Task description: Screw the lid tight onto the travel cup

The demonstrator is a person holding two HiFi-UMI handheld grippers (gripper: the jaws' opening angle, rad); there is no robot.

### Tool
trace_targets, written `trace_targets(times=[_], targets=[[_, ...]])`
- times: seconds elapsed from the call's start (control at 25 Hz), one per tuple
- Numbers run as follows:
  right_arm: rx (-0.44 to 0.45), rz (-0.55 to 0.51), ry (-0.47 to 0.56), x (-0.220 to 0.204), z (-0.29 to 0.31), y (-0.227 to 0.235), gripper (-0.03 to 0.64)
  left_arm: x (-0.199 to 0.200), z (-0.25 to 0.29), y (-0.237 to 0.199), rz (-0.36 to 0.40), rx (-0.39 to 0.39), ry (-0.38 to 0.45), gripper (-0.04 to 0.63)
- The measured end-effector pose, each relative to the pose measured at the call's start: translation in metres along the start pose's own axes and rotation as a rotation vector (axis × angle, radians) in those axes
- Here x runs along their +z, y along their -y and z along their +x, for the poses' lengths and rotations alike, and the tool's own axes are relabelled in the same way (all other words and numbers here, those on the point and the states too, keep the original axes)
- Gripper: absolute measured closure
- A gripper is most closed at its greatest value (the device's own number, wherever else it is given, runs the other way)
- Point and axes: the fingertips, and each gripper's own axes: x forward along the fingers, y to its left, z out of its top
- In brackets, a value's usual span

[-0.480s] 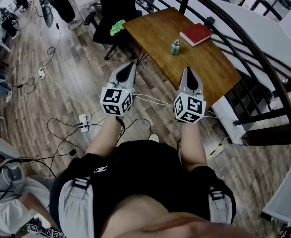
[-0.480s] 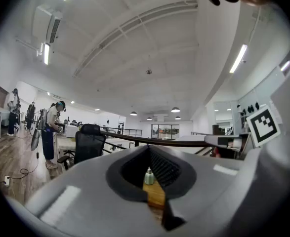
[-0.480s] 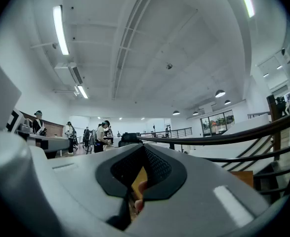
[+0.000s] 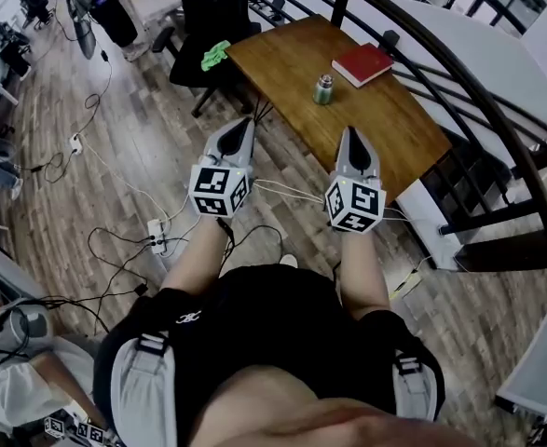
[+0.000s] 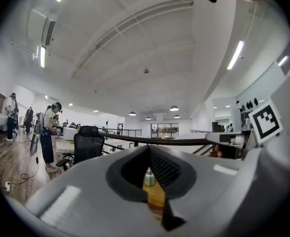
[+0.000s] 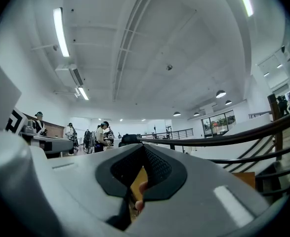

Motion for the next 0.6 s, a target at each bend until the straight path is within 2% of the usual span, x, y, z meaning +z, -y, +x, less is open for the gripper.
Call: trace_targets(times=[0.6], targets=[[0.034, 0.015, -0.045, -0.02, 0.029, 0.055, 0.618, -0.015, 0.049, 0.026, 0.013, 0.029, -0.027, 0.546]])
